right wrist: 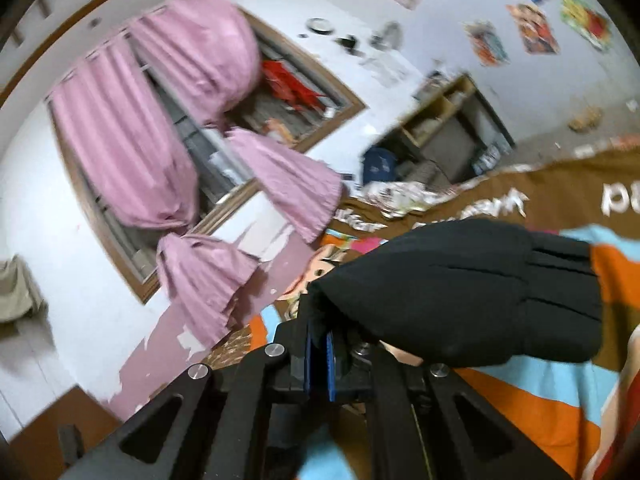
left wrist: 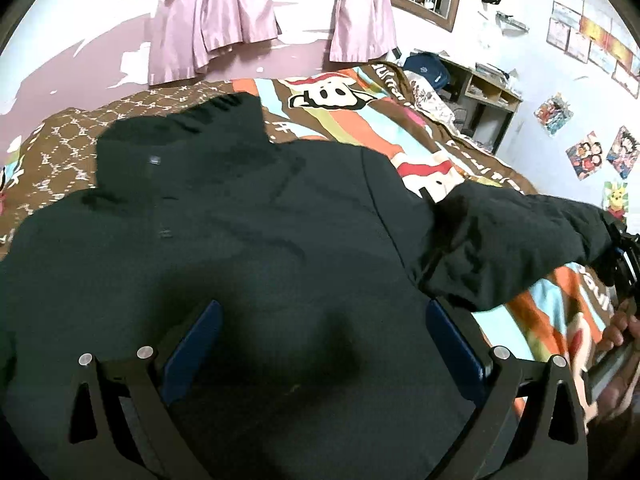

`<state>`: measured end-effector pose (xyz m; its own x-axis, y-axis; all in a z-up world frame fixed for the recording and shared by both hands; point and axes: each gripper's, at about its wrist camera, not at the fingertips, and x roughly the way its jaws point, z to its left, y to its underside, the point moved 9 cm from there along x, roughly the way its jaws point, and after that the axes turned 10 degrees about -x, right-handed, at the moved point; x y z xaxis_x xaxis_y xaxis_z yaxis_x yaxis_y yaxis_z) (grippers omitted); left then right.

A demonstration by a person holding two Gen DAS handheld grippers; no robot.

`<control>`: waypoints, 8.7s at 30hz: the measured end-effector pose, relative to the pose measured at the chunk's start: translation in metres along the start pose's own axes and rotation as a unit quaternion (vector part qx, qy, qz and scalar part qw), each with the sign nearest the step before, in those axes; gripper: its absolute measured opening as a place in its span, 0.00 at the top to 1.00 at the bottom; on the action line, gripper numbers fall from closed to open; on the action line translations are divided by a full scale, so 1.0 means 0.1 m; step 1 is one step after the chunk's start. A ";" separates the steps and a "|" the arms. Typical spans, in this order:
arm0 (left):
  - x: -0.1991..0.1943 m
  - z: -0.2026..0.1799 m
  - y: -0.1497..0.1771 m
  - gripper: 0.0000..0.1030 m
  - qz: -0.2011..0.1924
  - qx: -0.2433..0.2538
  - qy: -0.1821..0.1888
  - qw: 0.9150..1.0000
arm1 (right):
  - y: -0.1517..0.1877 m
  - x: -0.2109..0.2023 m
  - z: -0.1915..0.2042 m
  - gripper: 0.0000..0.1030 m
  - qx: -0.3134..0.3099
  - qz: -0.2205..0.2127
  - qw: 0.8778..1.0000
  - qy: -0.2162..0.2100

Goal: Fold large clothes

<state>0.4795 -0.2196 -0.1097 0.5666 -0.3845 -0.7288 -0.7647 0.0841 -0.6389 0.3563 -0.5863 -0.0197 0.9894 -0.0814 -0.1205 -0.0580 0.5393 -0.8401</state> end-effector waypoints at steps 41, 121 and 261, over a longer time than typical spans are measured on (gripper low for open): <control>-1.71 2.33 0.98 0.03 -0.041 -0.255 0.082 0.963 | 3.18 0.10 3.32 0.34 -0.350 0.446 0.788 -0.240; -3.00 5.43 2.15 0.46 -0.177 -0.611 -0.086 0.767 | 4.59 1.17 4.74 0.00 -0.448 0.362 0.797 -0.185; -1.33 2.86 0.38 0.26 -0.065 -0.113 -0.062 0.989 | 1.99 0.88 2.78 0.37 -0.451 0.247 0.856 0.048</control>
<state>0.4634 0.0976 -0.1077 0.6876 -0.2615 -0.6774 -0.7238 -0.1729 -0.6679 0.4688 -0.2532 -0.0502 0.8011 -0.1220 -0.5860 -0.5888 -0.3364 -0.7349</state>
